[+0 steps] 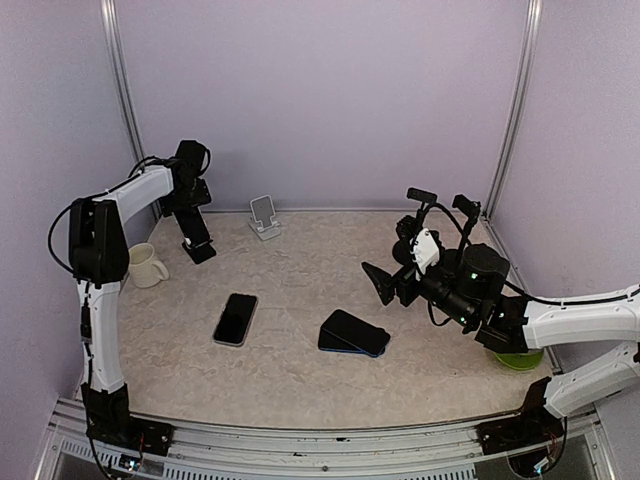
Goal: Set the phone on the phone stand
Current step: Place the phone on the phone stand, then pick up the phone stand from the corner of the board.
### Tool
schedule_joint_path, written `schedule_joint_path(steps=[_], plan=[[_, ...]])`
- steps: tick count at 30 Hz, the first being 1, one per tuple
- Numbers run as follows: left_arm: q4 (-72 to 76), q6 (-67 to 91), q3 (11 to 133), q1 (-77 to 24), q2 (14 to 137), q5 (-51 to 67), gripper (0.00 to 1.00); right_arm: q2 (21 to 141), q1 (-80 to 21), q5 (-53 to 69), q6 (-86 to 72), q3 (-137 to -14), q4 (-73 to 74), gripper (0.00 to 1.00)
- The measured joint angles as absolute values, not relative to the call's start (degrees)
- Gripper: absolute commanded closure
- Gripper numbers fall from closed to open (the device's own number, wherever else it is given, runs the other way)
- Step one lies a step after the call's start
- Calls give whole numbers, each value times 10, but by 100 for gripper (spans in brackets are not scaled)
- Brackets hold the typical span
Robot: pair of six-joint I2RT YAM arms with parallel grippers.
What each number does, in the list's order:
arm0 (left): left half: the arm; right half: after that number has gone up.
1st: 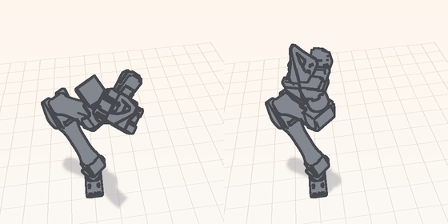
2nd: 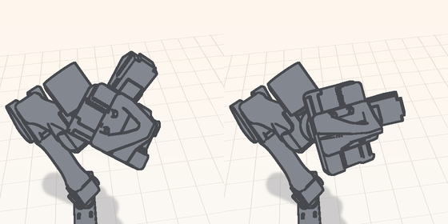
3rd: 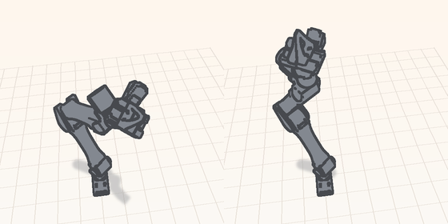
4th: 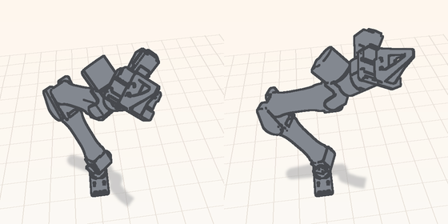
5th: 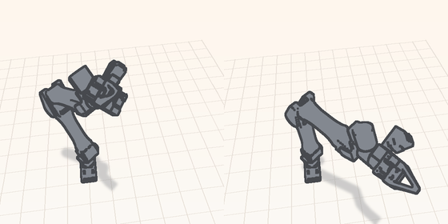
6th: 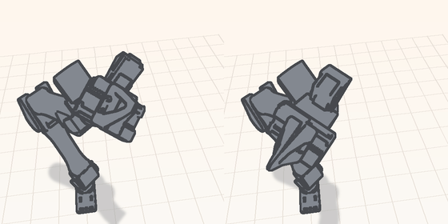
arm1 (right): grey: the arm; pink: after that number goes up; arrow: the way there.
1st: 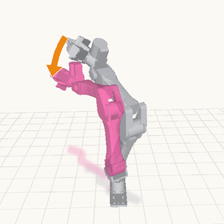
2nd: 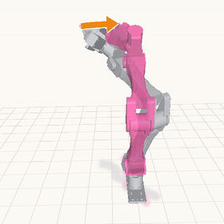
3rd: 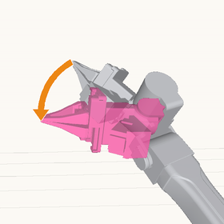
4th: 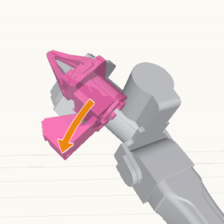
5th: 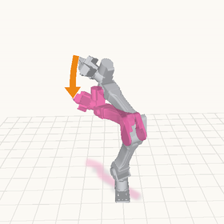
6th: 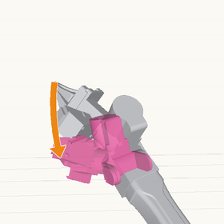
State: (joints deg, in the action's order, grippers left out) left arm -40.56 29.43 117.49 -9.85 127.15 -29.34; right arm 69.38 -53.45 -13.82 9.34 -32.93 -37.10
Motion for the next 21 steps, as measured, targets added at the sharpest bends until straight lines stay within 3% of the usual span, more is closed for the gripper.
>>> schedule_joint_path(steps=[5,21], plan=[[-405,291,1175,-98,1272,-291,1,694,-535,-138,94,-329,-371,0],[-392,285,1156,-100,1200,-258,1,697,-535,-138,93,-330,-364,0]])
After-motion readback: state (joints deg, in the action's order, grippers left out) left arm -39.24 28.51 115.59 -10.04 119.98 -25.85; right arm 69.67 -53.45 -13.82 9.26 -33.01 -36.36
